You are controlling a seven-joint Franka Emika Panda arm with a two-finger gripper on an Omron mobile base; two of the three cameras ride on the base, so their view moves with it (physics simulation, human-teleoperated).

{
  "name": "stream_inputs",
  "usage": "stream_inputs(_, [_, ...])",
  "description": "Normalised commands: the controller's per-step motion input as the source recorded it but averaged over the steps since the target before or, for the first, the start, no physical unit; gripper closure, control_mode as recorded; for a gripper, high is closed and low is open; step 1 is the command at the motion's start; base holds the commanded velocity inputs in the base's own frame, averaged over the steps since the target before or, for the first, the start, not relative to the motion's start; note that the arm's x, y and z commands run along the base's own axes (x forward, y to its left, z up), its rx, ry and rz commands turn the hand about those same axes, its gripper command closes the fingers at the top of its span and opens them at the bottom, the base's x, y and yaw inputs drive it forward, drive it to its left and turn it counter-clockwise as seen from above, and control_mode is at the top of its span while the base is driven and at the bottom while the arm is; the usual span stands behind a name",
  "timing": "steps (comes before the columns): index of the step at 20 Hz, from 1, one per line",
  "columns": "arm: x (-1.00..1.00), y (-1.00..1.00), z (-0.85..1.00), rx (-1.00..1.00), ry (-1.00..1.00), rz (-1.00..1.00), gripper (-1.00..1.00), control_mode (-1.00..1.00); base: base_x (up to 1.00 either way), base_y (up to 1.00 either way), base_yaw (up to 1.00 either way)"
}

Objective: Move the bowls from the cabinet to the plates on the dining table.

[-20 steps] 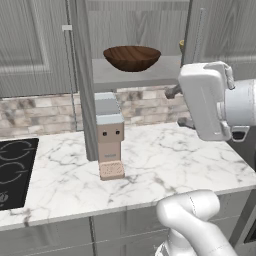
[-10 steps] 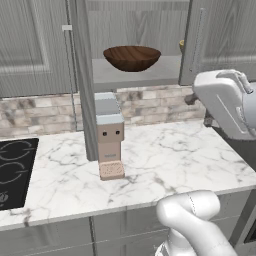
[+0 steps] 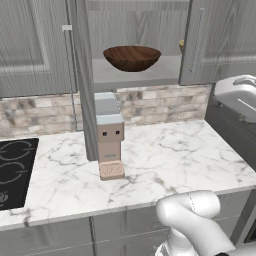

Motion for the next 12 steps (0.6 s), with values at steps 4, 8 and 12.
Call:
stream_inputs(4, [-0.07, -0.54, 0.00, -0.25, 0.04, -0.11, -1.00, -1.00, 0.00, 0.00, 0.00])
stream_inputs(8, [-0.06, -0.47, 0.00, -0.24, 0.03, -0.11, -1.00, -1.00, 0.00, 0.00, 0.00])
stream_inputs(12, [0.00, -0.36, -0.04, -0.24, 0.00, -0.06, -1.00, -1.00, 0.00, 0.00, 0.00])
